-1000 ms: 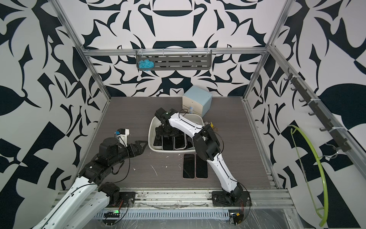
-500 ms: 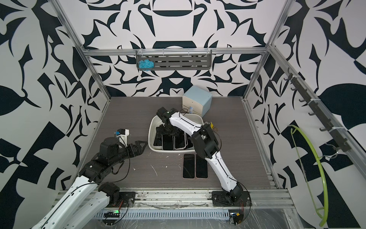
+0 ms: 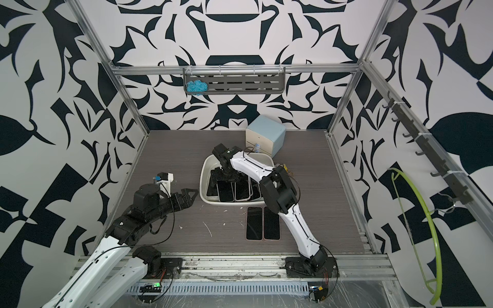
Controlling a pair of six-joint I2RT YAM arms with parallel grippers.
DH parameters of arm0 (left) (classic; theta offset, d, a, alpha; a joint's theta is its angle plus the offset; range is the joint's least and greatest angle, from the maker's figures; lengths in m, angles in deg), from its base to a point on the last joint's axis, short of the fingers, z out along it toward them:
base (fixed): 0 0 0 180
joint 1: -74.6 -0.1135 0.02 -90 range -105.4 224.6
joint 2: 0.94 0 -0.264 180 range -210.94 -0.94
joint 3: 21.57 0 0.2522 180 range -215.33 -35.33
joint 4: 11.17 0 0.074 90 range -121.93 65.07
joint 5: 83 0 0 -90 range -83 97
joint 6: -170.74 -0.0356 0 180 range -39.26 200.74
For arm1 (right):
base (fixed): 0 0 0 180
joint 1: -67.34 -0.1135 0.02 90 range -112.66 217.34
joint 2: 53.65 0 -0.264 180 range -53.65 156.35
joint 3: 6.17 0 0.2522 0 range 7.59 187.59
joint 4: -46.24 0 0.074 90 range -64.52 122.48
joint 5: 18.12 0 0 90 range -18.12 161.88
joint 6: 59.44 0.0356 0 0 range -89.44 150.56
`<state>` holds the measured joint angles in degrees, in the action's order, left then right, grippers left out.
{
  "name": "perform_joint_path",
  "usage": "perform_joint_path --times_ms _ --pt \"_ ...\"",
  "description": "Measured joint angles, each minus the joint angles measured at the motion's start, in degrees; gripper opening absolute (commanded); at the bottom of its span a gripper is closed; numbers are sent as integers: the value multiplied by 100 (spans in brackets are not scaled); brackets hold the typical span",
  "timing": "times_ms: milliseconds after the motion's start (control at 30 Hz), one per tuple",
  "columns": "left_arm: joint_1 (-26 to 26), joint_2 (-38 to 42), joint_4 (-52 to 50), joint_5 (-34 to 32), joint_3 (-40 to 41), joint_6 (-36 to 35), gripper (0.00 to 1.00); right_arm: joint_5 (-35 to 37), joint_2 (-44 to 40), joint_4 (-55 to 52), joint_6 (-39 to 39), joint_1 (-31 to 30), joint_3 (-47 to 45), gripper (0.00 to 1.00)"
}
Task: Take the phone out of the storage box
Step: Pick up the phone from the storage box.
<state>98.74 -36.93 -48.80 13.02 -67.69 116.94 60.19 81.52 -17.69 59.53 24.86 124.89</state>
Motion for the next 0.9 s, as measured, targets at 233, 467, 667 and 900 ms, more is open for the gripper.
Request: perform_joint_path --times_ms 233,467,667,900 --pt "0 234 -173 -33 2 50 100 39 9 35 -61 -4 0 78" --pt "0 603 -170 -68 114 195 100 382 -210 101 -2 -55 -289 73" --pt "0 546 -166 -59 138 269 100 811 -535 105 24 -101 -459 72" --pt "0 323 74 37 140 398 100 1279 -970 72 61 -101 -463 71"
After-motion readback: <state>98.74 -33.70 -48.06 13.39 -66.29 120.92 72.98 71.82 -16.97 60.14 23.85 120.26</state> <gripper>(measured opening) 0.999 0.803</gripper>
